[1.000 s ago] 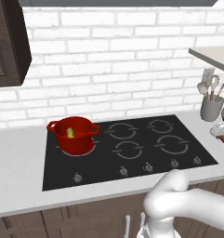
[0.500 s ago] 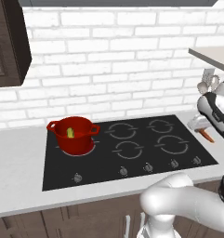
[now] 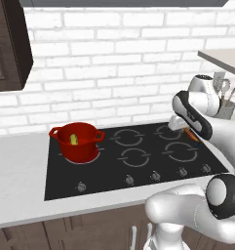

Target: Put the carrot and cucumber in the pot. Retrieve the spatula and lightly stir the vegetables in the pot.

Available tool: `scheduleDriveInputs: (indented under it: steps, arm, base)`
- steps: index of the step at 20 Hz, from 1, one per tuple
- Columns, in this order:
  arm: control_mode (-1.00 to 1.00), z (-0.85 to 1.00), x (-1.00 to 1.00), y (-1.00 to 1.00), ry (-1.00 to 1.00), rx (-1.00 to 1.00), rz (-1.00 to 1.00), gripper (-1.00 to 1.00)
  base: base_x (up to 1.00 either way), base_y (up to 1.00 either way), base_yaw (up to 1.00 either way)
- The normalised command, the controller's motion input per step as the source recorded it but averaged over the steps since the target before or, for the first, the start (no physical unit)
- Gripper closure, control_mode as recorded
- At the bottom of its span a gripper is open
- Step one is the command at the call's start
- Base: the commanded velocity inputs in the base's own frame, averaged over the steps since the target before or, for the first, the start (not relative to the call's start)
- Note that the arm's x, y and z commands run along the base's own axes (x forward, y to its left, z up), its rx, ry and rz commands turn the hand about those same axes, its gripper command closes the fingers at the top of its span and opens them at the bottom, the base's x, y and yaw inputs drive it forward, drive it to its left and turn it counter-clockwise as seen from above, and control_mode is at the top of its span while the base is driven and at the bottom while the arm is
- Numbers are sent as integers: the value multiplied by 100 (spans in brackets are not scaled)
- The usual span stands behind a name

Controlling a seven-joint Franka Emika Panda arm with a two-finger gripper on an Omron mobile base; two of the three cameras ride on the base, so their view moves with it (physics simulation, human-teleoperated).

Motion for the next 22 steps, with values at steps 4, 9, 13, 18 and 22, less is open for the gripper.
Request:
scheduleDriveInputs:
  steps: [4,9,13,18,22]
  arm:
    - [-100,25,1,100,2,1,7,100]
    - [-100,10,17,100,0,3,5,100]
    - [-100,0,34,100,2,1,0,100]
    - [-100,1,44,99,7,5,1,100]
    - [-100,0,62,99,18,9,2,100]
  base:
    - [0,0,0]
    - [0,0,0]
    - [0,0,0]
    - [0,0,0]
    - [0,0,0]
